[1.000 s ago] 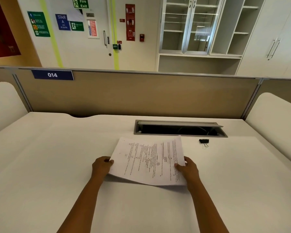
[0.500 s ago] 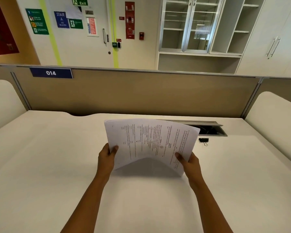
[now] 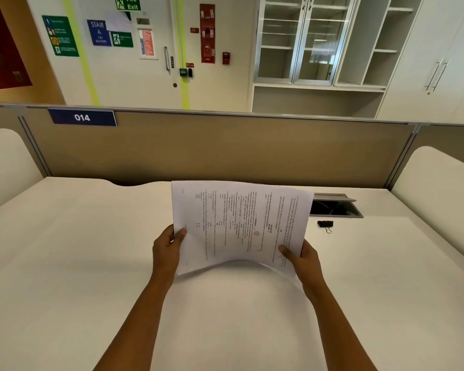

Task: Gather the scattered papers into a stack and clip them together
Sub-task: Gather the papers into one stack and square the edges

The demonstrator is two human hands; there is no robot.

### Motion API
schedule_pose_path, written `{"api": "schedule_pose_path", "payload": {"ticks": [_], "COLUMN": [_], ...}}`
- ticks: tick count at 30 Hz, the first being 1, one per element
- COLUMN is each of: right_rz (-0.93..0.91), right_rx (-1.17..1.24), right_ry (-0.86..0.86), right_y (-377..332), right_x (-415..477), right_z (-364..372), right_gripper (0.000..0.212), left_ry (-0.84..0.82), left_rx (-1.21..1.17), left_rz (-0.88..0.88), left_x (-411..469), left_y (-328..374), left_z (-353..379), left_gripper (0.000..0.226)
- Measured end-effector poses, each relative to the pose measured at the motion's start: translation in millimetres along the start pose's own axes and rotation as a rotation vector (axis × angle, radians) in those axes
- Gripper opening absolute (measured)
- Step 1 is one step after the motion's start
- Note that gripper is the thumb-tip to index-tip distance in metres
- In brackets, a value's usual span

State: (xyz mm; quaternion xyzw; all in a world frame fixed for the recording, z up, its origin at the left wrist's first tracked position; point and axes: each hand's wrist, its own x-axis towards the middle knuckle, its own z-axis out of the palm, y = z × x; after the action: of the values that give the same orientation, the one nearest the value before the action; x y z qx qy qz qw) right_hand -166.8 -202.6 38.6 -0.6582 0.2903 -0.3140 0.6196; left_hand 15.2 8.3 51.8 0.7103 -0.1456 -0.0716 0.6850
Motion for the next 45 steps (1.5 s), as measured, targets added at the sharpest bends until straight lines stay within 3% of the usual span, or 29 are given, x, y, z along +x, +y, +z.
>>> {"api": "schedule_pose_path", "payload": {"ticks": [4, 9, 11, 14, 17, 23, 28, 31, 34, 39, 45], "right_rz": [0.03, 0.131, 0.174, 0.183, 0.181, 0.105, 0.154, 0.196, 0.196, 0.031, -0.121], "right_rx": [0.128, 0.614, 0.697, 0.666, 0.641, 0.419, 0.158, 0.049, -0.05, 0.029, 0.008], "right_ry": [0.122, 0.254, 0.186, 0.049, 0.07, -0.059, -0.273, -0.375, -0.369, -0.179, -0.096], "right_y": [0.1, -0.9, -9.0, -24.3, -29.9, -35.0, -44.6, -47.9, -49.0, -51.5, -57.4], "right_x": [1.0, -4.5, -8.0, -12.2, -10.1, -2.3, 6.3, 9.4, 9.0, 7.8, -3.8], "right_z": [-5.1, 6.1, 23.6, 54.8, 68.2, 37.0, 6.9, 3.0, 9.4, 18.7, 28.8], "right_gripper": [0.036, 0.074, 0.065, 0.05, 0.039, 0.045, 0.031, 0.031, 0.031, 0.033, 0.036], "left_ry": [0.044, 0.108, 0.13, 0.181, 0.173, 0.016, -0.326, -0.479, -0.436, -0.226, -0.159], "left_rx": [-0.059, -0.3, -0.389, -0.491, -0.559, -0.588, -0.098, 0.048, 0.052, -0.038, -0.07], "left_rz": [-0.021, -0.186, -0.262, -0.35, -0.402, -0.361, -0.259, -0.241, -0.191, 0.015, 0.085], "left_x": [-2.3, -10.6, -17.0, -29.8, -41.7, -17.2, 6.9, 10.4, 6.9, -5.6, -16.4], "left_y": [1.6, 2.9, 2.2, 0.8, 0.0, 3.1, 12.6, 26.6, 34.2, 39.7, 44.6], "left_z": [1.5, 14.7, 27.7, 52.3, 67.0, 29.6, -11.5, -11.3, 1.9, 21.7, 36.0], "left_gripper": [0.026, 0.008, 0.005, 0.011, 0.015, 0.035, 0.034, 0.032, 0.029, 0.016, 0.015]}}
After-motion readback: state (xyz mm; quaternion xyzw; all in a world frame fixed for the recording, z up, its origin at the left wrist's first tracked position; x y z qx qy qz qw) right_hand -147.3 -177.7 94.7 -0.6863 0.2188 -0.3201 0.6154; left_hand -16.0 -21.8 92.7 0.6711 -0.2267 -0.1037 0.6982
